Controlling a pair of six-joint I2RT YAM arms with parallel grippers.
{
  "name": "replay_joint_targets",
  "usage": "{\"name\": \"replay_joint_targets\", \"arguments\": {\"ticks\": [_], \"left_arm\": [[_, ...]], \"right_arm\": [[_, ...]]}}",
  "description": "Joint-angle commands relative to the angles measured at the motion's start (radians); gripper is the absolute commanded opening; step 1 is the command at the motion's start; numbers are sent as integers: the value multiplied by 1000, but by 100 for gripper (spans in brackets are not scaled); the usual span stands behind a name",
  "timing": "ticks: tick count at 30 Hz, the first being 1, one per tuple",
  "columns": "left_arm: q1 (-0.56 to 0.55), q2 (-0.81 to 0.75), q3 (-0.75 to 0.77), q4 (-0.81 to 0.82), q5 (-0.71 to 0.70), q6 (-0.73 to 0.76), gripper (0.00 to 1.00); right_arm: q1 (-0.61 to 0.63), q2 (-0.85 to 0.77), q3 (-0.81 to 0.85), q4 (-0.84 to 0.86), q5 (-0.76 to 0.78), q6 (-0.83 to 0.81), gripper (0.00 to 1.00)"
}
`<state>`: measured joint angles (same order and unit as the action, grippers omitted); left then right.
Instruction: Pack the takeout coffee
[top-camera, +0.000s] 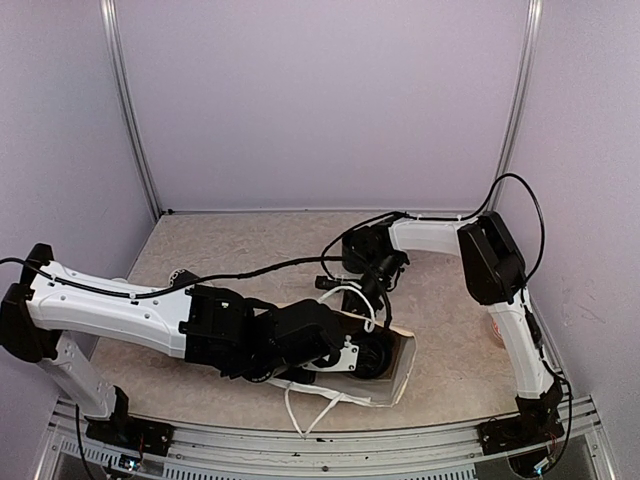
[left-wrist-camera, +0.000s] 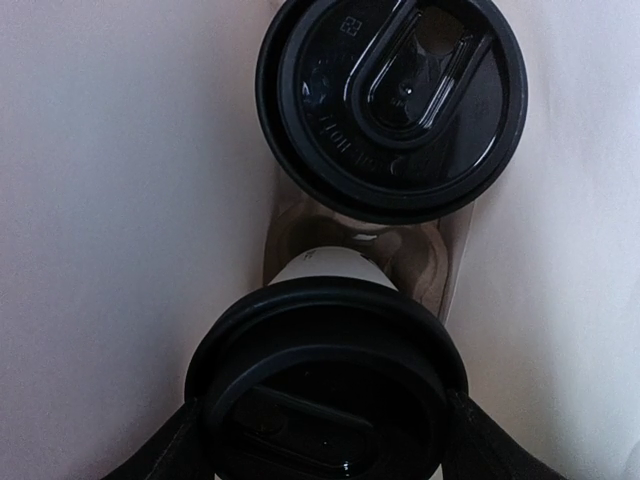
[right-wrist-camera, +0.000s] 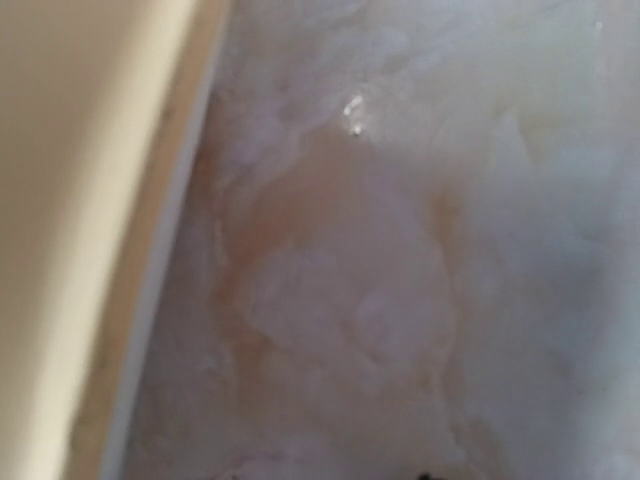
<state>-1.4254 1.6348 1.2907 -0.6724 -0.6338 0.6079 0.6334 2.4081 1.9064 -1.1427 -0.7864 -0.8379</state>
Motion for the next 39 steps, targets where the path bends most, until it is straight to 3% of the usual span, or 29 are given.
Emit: {"name": "replay_joint_targets", "arguments": {"ticks": [1,17,25,29,34,39], "left_arm": [[20,25,-3,42,-38,2,60],[15,25,37,-92,48,-133,61],[13,35,93,-210,188,-266,61],[15,50,108,-250,238,-309,60],[23,80,122,-283,301,-357,60],[43,102,163,-309,366,-393,60]], "right_arm": [[29,28,11,-42,-35,-21,41],[102,71,4,-114,-89,-81,40],[115,78,26,-122,-75,-71,44],[70,46,49,-61,37,-11,49],[-22,17,171,-122,46,2,52],[-76,-69,158,-139,29,-12,52]]}}
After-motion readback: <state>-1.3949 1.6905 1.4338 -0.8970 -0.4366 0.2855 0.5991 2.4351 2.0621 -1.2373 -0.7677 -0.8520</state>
